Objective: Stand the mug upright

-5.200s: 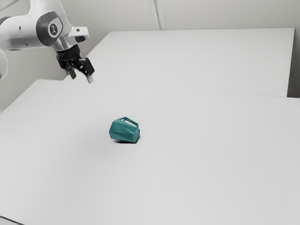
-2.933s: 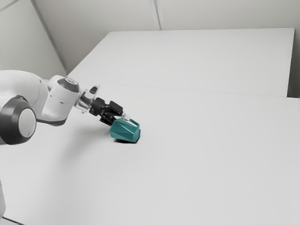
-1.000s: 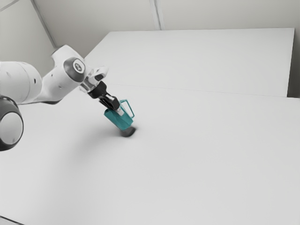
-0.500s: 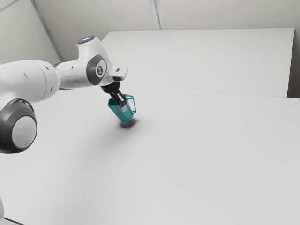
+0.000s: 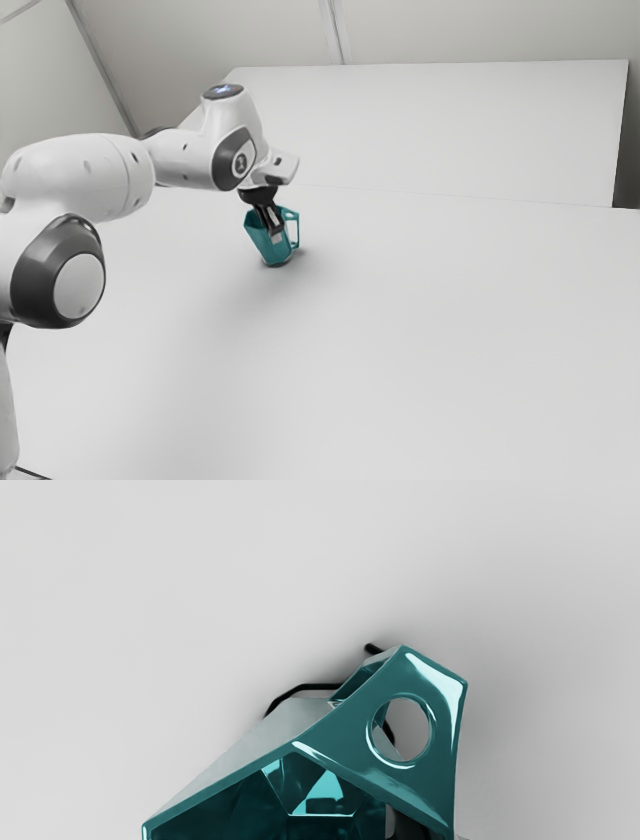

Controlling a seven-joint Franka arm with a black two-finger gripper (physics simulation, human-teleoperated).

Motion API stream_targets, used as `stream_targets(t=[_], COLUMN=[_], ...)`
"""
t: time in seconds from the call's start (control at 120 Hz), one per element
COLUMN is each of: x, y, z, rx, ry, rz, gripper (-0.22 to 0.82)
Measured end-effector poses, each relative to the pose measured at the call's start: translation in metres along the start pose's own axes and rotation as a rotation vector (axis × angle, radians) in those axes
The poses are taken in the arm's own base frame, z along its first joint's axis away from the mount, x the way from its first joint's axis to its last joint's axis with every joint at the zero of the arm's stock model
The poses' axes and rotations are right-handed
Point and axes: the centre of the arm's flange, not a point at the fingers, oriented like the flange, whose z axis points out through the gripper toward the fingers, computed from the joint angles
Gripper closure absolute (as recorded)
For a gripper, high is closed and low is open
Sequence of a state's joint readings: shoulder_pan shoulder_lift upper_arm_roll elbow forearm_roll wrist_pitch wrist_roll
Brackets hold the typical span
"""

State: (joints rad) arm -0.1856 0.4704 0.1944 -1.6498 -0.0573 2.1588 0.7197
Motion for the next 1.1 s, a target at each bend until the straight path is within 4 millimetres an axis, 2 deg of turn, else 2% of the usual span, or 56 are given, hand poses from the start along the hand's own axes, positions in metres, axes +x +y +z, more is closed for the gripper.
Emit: stream_targets(t=[0.167,0.375,0.533,0.767,0.892,1.1], x=[0.001,0.001,0.002,-0.003,-0.017,-0.047], y=[0.001,0.000,0.001,0.001,0.001,0.002], z=[0.009,0.009,0.002,-0.044,-0.089,-0.137], rx=[-0.002,0.000,0.004,0.027,0.044,0.044], ry=[-0.009,-0.007,0.000,0.051,0.095,0.085], rz=[-0.003,-0.004,-0.003,-0.015,-0.052,-0.156], gripper=[0.78,0.35,0.17,0.06,0.03,0.01])
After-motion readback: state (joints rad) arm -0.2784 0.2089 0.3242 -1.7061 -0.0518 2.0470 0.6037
